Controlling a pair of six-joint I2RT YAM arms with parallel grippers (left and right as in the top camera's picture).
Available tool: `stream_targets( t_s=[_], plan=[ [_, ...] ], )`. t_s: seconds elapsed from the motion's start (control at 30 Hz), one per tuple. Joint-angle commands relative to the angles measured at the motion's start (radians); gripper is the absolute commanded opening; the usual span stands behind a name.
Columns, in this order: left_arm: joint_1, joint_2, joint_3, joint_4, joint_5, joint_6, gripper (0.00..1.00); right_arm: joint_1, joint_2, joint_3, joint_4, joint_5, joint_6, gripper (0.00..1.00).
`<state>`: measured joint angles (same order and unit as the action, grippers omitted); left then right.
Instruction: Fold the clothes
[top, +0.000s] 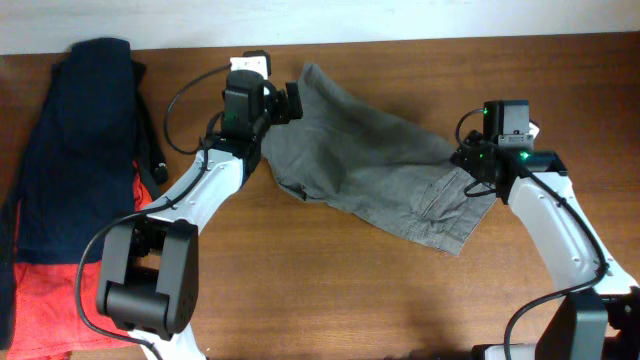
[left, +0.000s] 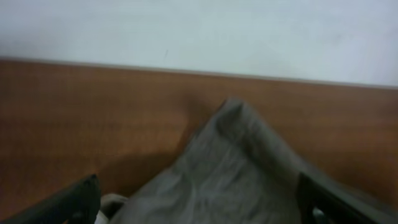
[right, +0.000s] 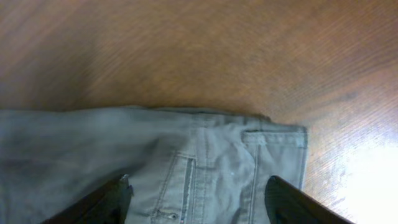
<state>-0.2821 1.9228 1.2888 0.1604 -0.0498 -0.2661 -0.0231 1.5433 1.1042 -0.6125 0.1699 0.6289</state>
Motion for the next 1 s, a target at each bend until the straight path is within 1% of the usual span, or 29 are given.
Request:
stream_targets(
  t_s=[0.0,0.07,0.2,0.27,0.3,0.33,0.37,0.4,0.43,0.57,0.7,0.77,0.87,0.97],
  plan=[
    [0.002,0.009,0.017,-0.081,0.029,0.02,1.0,-0.01,-0.002,0.064,-0.018,-0.133,-0.175,0.76],
    [0.002,0.009,0.017,-0.111,0.084,0.063,0.99,-0.01,-0.001,0.065,-0.071,-0.187,-0.184,0.76],
    [0.002,0.009,0.016,-0.172,0.19,0.196,0.99,-0.01,0.0,0.065,-0.243,-0.246,-0.175,0.74],
    [0.002,0.009,0.016,-0.201,0.212,0.24,0.95,-0.009,0.0,0.064,-0.315,-0.298,-0.177,0.59],
    [0.002,0.009,0.016,-0.231,0.211,0.26,0.84,0.002,0.0,0.062,-0.37,-0.31,-0.176,0.28],
    [0.002,0.009,0.017,-0.247,0.211,0.26,0.82,0.01,0.0,0.061,-0.391,-0.31,-0.176,0.11],
    [0.003,0.009,0.017,-0.268,0.211,0.26,0.79,0.023,0.0,0.06,-0.415,-0.31,-0.177,0.04],
    [0.006,0.006,0.017,-0.306,0.209,0.26,0.71,0.055,0.0,0.049,-0.44,-0.31,-0.177,0.04],
    [0.01,0.0,0.017,-0.323,0.208,0.26,0.68,0.073,0.0,0.037,-0.446,-0.31,-0.176,0.04],
    [0.033,-0.046,0.019,-0.398,0.208,0.259,0.61,0.131,0.001,-0.05,-0.419,-0.31,-0.133,0.04],
    [0.077,-0.151,0.019,-0.457,0.207,0.259,0.62,0.153,0.002,-0.18,-0.291,-0.309,-0.096,0.04],
    [0.093,-0.189,0.019,-0.471,0.207,0.259,0.62,0.152,0.002,-0.212,-0.248,-0.304,-0.087,0.04],
    [0.115,-0.228,0.019,-0.5,0.199,0.259,0.62,0.152,0.002,-0.237,-0.195,-0.244,-0.032,0.04],
    [0.123,-0.24,0.019,-0.532,0.179,0.26,0.62,0.152,0.005,-0.238,-0.141,-0.2,-0.017,0.05]
  ],
)
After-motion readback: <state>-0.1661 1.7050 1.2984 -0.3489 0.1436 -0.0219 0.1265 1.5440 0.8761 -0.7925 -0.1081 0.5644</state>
